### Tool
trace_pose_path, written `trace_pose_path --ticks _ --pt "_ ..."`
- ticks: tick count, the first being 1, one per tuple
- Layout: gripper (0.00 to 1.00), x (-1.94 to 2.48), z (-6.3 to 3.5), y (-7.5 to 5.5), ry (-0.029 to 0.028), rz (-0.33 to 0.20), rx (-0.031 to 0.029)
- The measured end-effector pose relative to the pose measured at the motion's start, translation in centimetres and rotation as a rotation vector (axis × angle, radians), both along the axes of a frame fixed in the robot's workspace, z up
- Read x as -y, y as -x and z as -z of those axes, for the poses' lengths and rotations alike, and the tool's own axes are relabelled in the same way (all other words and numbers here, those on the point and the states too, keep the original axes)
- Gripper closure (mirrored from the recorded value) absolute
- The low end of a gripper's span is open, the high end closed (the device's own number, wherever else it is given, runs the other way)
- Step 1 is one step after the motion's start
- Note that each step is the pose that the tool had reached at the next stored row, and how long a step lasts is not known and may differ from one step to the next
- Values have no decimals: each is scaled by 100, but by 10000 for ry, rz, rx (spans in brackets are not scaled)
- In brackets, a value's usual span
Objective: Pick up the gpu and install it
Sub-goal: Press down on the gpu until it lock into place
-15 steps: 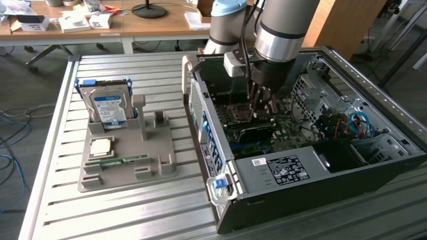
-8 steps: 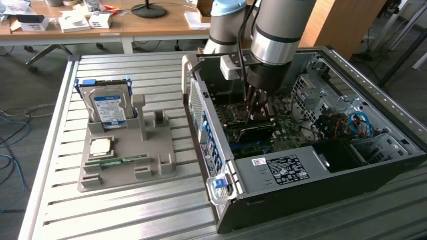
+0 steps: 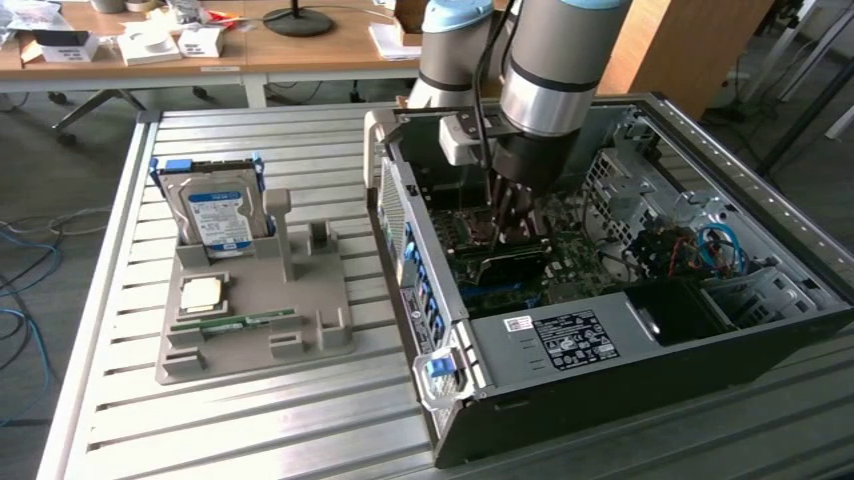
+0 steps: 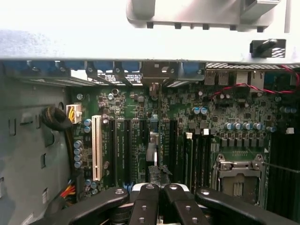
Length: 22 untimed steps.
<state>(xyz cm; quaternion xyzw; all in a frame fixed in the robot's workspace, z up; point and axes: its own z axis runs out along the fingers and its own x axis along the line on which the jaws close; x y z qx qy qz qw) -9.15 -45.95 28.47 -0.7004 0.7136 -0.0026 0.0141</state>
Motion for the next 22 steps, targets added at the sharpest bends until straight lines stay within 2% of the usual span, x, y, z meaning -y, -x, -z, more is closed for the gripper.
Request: trace_pose_path --ticks 5,9,14,18,22 --pt "89 0 35 2 -1 -3 0" --pt "89 -1 55 4 -48 0 2" --pt "89 -2 57 3 -53 -1 0" --pt "89 -22 68 4 -53 -4 5" --pt "89 -23 115 8 -68 -3 31"
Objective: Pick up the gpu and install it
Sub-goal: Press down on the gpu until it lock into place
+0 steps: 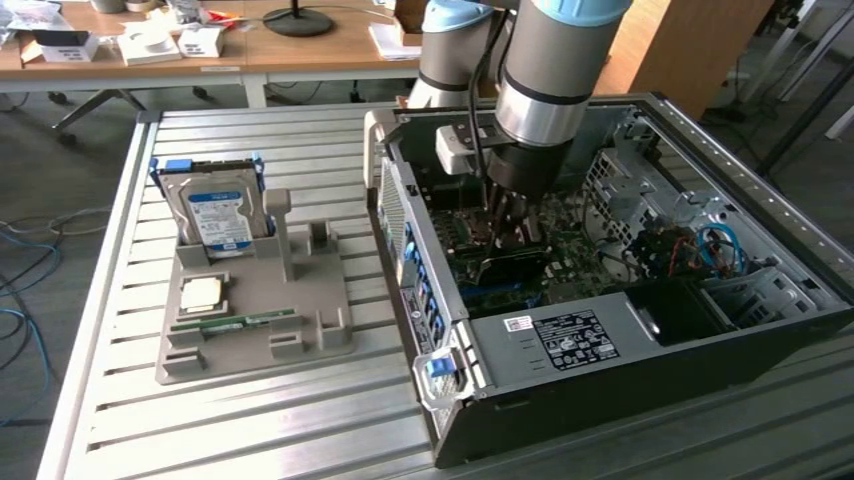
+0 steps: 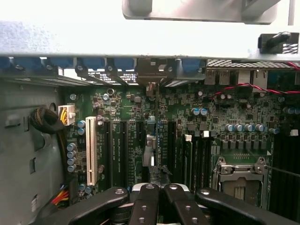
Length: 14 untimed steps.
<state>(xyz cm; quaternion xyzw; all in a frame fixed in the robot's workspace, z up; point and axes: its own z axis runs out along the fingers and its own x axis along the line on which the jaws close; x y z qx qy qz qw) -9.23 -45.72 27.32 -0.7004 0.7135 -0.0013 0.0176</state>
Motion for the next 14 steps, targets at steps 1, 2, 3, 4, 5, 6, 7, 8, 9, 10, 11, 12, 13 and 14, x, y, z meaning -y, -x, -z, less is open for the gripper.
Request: trace_pose_path --ticks 1,2,3,4,5,6,7,8,9,10,11,12,13,14 --pt "89 0 1 0 0 0 0" --pt "89 0 0 0 1 0 0" --pt "89 0 0 0 2 0 0" --pt "89 0 1 0 1 0 0" --pt "89 -1 5 0 -2 1 2" --pt "89 -1 12 0 -4 1 2" --pt "89 0 14 0 -1 0 1" --pt "89 0 15 1 1 1 0" --pt "89 0 15 1 2 1 0" --pt "89 0 15 1 1 1 0" --pt "89 0 16 1 0 1 1" --pt "89 0 19 0 -2 1 2" --pt "89 -1 30 0 -8 0 5" --pt "89 0 31 0 -4 1 3"
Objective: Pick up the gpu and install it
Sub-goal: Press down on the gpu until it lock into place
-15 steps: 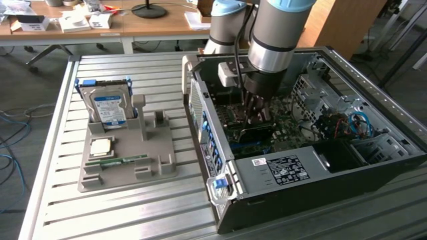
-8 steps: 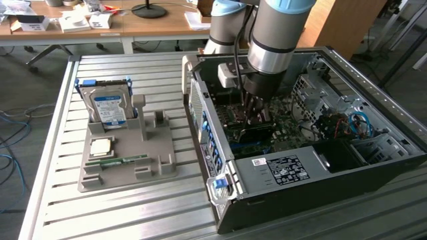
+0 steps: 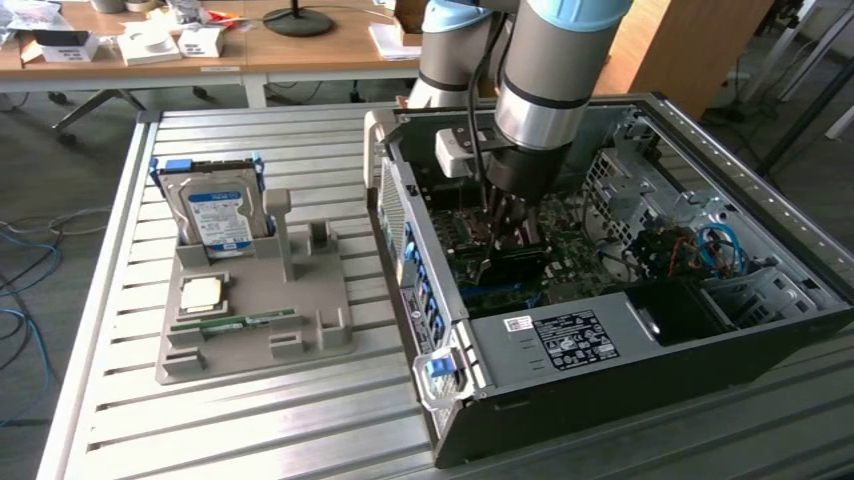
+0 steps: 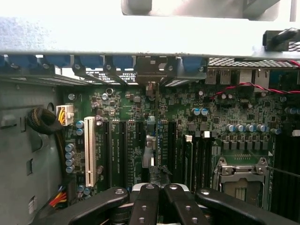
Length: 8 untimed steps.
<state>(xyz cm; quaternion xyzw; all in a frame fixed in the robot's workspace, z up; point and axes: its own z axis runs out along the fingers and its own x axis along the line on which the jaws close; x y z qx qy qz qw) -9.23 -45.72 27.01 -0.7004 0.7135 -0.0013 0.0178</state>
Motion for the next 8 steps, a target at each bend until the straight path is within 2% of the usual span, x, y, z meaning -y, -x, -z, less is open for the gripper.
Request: trace_pose_path --ticks 4,8 --pt "89 0 -1 0 2 -1 -2" --pt "89 0 13 1 -23 2 -2"
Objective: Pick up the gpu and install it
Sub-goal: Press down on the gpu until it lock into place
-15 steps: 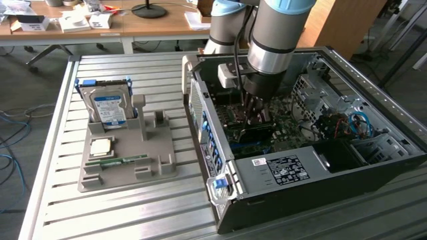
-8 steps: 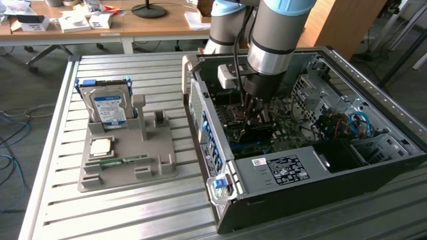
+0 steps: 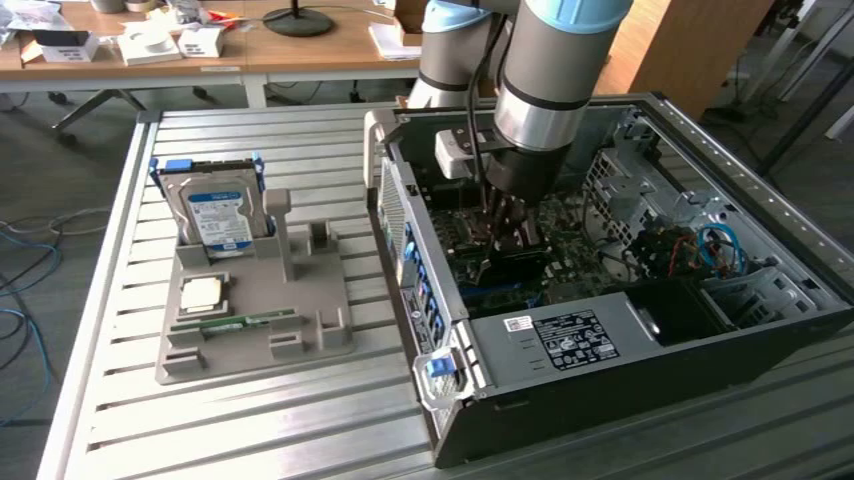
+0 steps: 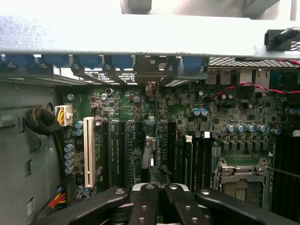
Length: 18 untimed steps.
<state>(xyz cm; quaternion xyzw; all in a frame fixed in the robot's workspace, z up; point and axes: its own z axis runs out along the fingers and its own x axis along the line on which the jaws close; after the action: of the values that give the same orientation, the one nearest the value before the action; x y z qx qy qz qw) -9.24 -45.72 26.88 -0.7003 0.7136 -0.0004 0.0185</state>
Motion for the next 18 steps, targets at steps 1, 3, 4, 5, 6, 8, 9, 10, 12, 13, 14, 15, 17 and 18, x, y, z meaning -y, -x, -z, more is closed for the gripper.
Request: trace_pose_path --ticks 1,3,4,5,6,8,9,10,12,13,14,15,17,18 --pt "89 0 0 0 0 -1 0" --pt "89 0 0 -1 0 -2 -1" --pt "89 0 2 -1 -1 -2 -1" --pt "89 0 7 -1 -4 -2 1" --pt "89 0 8 -1 -1 -2 0" --pt "89 0 8 -1 -1 -2 0" --pt "89 0 8 -1 -1 -1 -1" --pt "89 -1 9 -1 0 -2 -1" --pt "89 -6 13 -2 -5 -4 1" --pt "89 -10 14 -1 -5 -3 1" --pt "89 -13 15 -1 -7 -2 1" --pt "89 -15 15 -1 -7 -2 0" --pt "89 -22 16 -1 -6 -1 0" --pt "89 -26 17 -1 -6 -1 0"
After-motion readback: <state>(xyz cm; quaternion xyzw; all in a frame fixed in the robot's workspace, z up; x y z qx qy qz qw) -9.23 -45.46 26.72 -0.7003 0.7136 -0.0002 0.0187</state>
